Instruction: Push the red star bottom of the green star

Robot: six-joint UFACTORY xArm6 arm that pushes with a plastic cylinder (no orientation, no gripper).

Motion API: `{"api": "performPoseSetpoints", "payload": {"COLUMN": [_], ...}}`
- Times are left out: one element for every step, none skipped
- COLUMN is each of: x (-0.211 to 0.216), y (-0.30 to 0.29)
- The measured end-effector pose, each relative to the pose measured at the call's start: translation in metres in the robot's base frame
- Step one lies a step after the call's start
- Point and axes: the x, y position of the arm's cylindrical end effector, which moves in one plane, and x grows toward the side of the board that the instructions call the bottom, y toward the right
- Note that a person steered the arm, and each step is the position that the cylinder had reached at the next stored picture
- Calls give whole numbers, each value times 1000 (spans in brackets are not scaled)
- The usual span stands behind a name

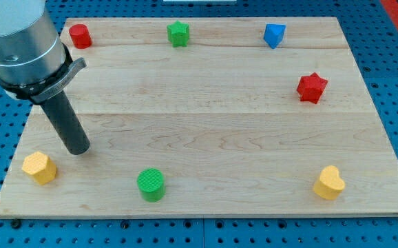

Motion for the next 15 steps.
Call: {"api": "performPoseSetpoints", "payload": {"x": [0,-4,-58,-91,-106,-93,-71,-61,-60,-86,-122,-135,-156,-177,-177], "y": [0,13,27,110,166,172,199,233,346,420,379,334,357,391,328]}}
